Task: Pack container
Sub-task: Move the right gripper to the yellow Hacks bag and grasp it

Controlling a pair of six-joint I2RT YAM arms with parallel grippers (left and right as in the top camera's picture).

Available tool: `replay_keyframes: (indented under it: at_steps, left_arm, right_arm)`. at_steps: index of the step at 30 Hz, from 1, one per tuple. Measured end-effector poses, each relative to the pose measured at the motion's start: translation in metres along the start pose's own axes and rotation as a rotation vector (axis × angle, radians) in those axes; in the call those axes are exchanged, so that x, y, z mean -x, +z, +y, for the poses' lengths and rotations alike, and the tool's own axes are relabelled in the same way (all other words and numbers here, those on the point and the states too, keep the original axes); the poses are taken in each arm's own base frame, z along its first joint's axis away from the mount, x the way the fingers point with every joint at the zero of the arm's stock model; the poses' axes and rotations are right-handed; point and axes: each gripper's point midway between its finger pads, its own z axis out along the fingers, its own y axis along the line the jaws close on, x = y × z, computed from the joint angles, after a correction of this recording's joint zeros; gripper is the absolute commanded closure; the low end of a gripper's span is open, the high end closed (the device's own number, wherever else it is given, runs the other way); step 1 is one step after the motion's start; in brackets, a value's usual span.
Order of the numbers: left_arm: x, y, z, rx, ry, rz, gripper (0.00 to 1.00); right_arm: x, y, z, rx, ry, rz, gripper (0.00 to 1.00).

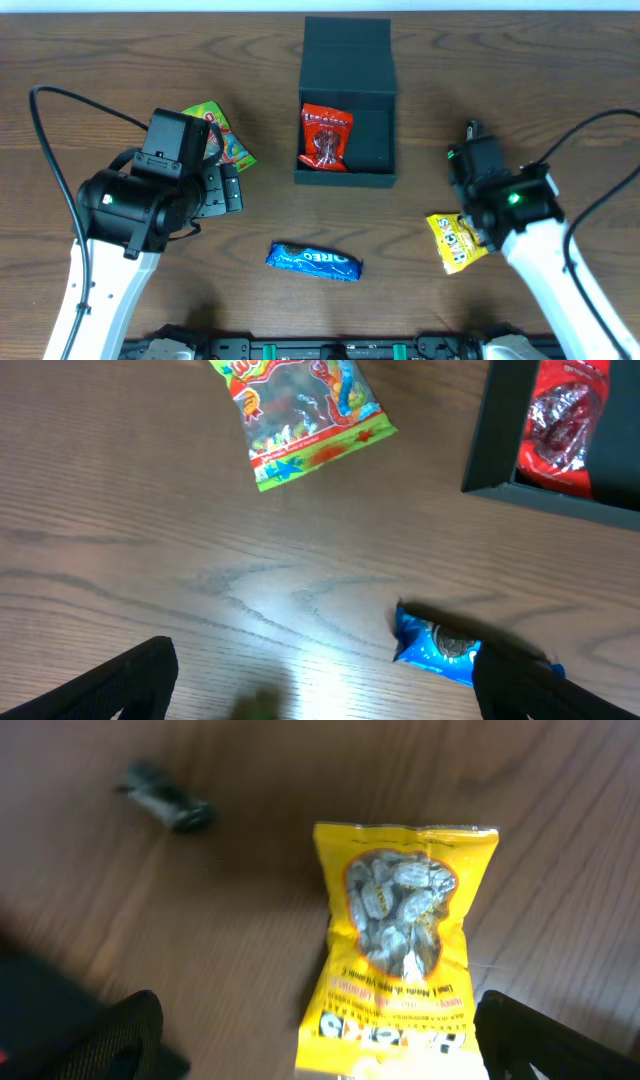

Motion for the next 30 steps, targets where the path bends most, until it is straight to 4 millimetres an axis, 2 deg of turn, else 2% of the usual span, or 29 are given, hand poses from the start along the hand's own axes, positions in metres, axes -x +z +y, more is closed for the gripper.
replay_keyframes:
  at_steps: [5, 8, 11, 20, 25, 30]
  left_arm:
    - [-0.001, 0.000, -0.001, -0.009, 0.000, 0.005, 0.04]
    - [-0.001, 0.000, -0.002, -0.011, 0.000, 0.005, 0.05]
    - [-0.001, 0.000, -0.002, -0.012, 0.000, 0.006, 0.05]
    - [-0.001, 0.000, -0.002, -0.012, 0.000, 0.006, 0.04]
    - [-0.001, 0.000, -0.002, -0.012, 0.000, 0.006, 0.05]
    - [-0.001, 0.000, -0.002, -0.012, 0.000, 0.006, 0.05]
  right_arm:
    - [0.000, 0.045, 0.005, -0.063, 0.047, 0.120, 0.01]
    - [-0.012, 0.063, 0.011, -0.075, 0.007, 0.180, 0.01]
    - [-0.026, 0.077, 0.005, -0.131, -0.024, 0.233, 0.01]
    - [-0.044, 0.081, -0.023, -0.243, 0.040, 0.292, 0.01]
    - [-0.042, 0.080, -0.030, -0.272, 0.044, 0.281, 0.01]
    - [-0.031, 0.084, -0.038, -0.299, 0.078, 0.256, 0.01]
